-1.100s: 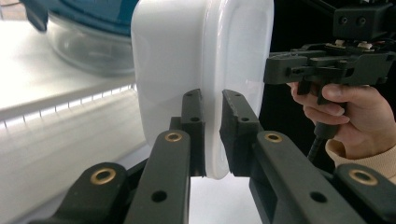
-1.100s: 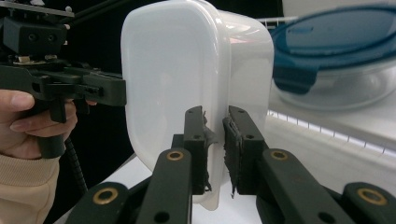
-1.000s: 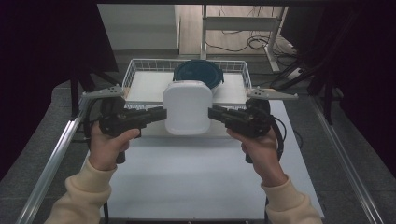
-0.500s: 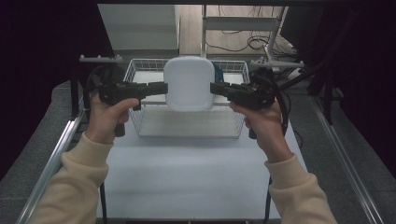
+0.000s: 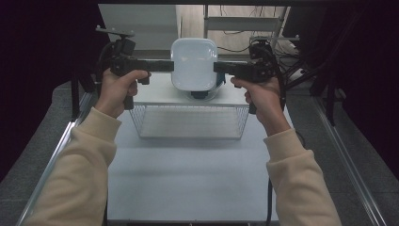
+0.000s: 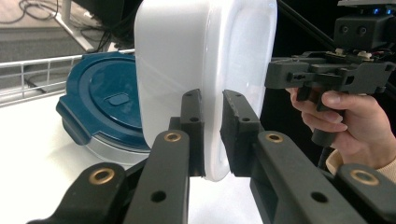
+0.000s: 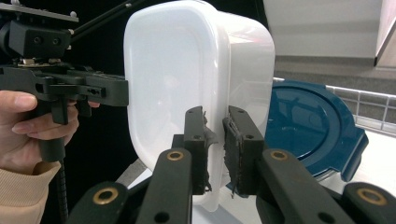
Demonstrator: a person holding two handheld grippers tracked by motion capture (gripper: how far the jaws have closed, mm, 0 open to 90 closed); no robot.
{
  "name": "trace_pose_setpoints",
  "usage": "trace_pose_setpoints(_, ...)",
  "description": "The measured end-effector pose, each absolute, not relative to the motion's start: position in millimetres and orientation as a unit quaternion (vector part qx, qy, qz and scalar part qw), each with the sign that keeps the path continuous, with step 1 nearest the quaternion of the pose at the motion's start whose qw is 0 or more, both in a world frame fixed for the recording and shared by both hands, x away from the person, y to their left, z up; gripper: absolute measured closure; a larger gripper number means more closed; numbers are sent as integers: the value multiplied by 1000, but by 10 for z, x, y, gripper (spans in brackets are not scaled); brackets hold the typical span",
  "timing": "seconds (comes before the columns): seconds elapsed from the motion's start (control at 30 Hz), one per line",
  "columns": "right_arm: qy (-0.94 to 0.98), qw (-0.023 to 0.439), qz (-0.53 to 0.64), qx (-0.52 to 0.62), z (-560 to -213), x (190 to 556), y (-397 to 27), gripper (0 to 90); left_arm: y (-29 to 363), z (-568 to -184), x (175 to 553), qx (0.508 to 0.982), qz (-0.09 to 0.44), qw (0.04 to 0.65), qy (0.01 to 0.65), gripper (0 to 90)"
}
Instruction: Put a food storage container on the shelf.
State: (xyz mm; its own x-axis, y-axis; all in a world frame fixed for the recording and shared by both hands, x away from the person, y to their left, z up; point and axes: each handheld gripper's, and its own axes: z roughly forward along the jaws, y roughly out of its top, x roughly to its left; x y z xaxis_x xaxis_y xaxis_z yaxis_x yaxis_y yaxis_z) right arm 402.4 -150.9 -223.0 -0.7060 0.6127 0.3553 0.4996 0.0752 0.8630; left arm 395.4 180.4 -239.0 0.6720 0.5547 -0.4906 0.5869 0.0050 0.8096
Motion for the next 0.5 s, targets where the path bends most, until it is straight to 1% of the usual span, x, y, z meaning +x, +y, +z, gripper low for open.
trace_pose_setpoints(0.07,731,44,560,387,-2260,4090,-1513,790,1800,-2402,3978,704,-17,581,408,806)
trace_pose_setpoints(0.2,731,39,548,405,-2326,4203,-1529,789,1747,-2502,4156,697,-34,576,426,803)
trace_pose_setpoints(0.37,724,34,551,413,-2319,4265,-1564,782,1723,-2505,4281,688,-46,579,435,803)
trace_pose_setpoints(0.5,717,5,547,432,-2309,4392,-1596,772,1703,-2490,4376,683,-51,579,443,800)
